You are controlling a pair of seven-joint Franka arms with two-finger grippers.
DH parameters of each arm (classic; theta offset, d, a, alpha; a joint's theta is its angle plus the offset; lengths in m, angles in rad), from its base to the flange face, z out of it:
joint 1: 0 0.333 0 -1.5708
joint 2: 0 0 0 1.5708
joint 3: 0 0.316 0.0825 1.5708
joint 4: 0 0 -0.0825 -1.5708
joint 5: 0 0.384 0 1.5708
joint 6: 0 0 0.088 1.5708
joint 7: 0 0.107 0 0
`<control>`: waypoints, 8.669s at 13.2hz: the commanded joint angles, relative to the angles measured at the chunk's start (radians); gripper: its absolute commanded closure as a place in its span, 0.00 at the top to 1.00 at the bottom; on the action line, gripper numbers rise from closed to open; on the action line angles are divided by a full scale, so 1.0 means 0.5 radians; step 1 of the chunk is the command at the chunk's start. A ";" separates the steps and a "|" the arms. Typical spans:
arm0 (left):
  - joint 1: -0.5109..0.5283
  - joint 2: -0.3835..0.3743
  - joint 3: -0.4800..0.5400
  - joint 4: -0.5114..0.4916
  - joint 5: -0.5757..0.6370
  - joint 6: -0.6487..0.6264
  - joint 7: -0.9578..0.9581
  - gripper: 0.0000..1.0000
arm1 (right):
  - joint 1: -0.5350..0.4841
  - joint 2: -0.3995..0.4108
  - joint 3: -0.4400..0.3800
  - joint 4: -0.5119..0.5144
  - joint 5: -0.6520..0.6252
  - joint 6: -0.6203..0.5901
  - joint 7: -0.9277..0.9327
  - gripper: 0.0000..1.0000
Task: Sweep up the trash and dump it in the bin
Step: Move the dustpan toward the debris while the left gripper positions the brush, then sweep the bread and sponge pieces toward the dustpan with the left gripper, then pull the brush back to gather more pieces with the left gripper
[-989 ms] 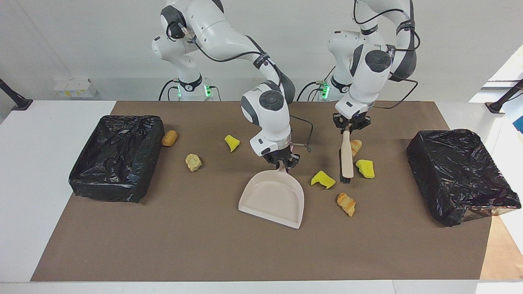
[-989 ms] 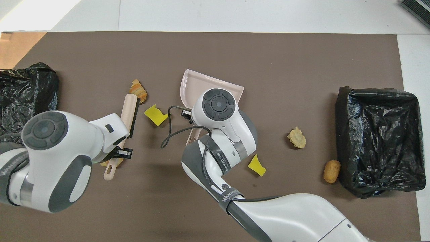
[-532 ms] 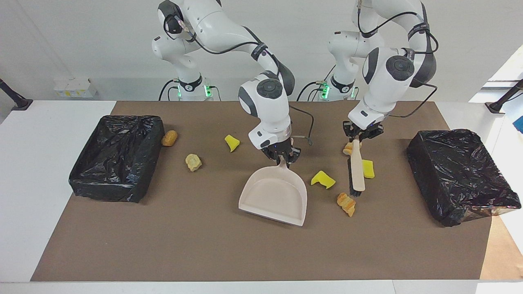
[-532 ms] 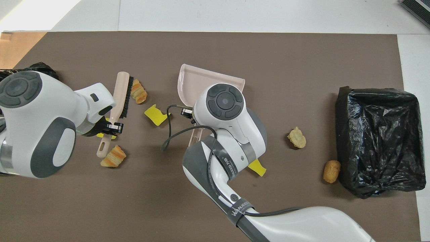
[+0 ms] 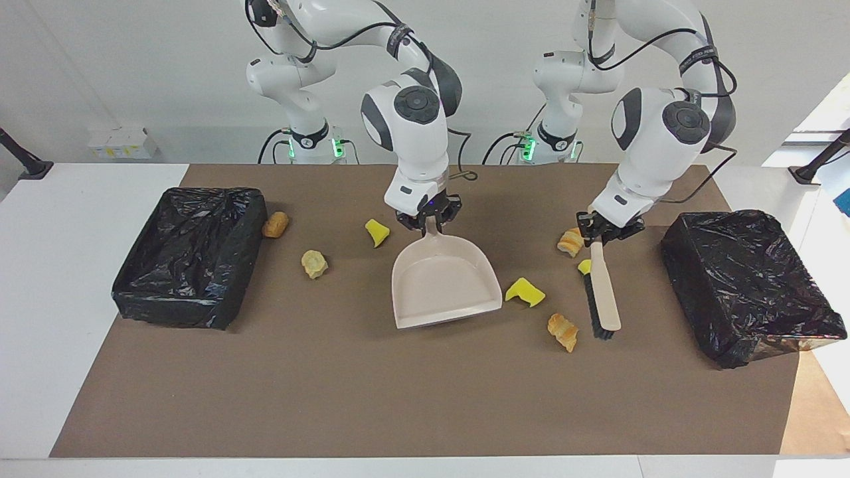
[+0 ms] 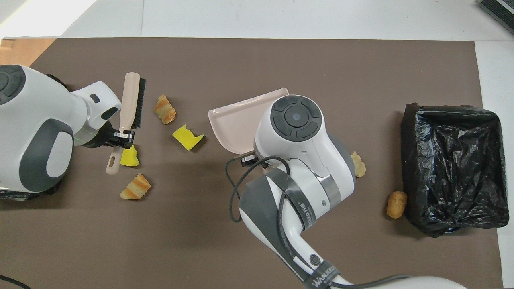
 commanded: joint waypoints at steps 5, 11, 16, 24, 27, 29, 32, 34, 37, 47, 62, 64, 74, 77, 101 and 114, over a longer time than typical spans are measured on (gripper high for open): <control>0.055 0.078 -0.020 0.049 -0.028 -0.050 -0.030 0.00 | -0.116 -0.066 0.016 -0.102 -0.193 -0.052 -1.164 0.00; 0.076 0.111 -0.024 0.071 0.018 -0.022 -0.113 0.00 | -0.215 0.007 0.016 -0.087 -0.288 -0.031 -1.785 0.00; 0.152 0.139 -0.014 0.153 0.141 0.039 -0.125 0.00 | -0.304 0.106 0.016 0.036 -0.426 0.242 -2.574 0.00; 0.230 0.239 -0.017 0.150 0.241 0.260 -0.024 0.00 | -0.261 0.063 0.022 0.027 -0.445 -0.143 -2.550 0.00; 0.199 0.317 -0.024 0.141 0.248 0.383 0.147 0.00 | -0.230 0.038 0.029 0.033 -0.411 -0.376 -2.550 0.00; 0.153 0.344 -0.024 0.099 0.232 0.386 0.175 0.00 | -0.166 -0.011 0.056 0.015 -0.408 -0.475 -2.474 0.00; 0.055 0.329 -0.027 0.031 0.232 0.365 0.249 0.00 | -0.163 -0.005 0.059 0.036 -0.408 -0.549 -2.351 0.00; 0.036 0.311 -0.030 -0.021 0.232 0.352 0.380 0.00 | -0.108 0.004 0.072 0.103 -0.405 -0.579 -2.024 0.00; -0.010 0.293 -0.030 -0.092 0.232 0.340 0.684 0.00 | -0.184 0.026 0.072 0.116 -0.414 -0.583 -1.946 0.00; -0.181 0.109 -0.030 -0.331 0.229 0.107 0.474 0.00 | -0.181 0.283 0.072 0.254 -0.426 -0.405 -1.740 0.00; -0.810 -0.017 -0.036 -0.515 -0.209 0.343 -0.343 0.00 | -0.193 0.287 0.072 0.168 -0.350 -0.273 -1.795 0.00; -0.902 0.004 -0.033 -0.445 -0.252 0.346 -0.407 0.00 | -0.190 0.284 0.072 0.165 -0.350 -0.267 -1.795 0.00; -0.670 -0.057 -0.008 -0.334 -0.010 -0.009 -1.165 0.00 | -0.190 0.281 0.072 0.159 -0.344 -0.255 -1.795 0.00; -0.608 -0.088 -0.008 -0.337 0.152 -0.285 -1.495 0.00 | -0.196 0.271 0.072 0.116 -0.350 -0.205 -1.938 0.00; -0.467 -0.202 -0.027 -0.587 0.076 0.040 -1.297 0.00 | -0.156 0.265 0.072 -0.019 -0.359 0.037 -2.077 0.00; -0.194 -0.202 -0.014 -0.650 0.076 0.106 -0.751 0.00 | -0.159 0.262 0.072 -0.028 -0.356 0.040 -2.071 0.00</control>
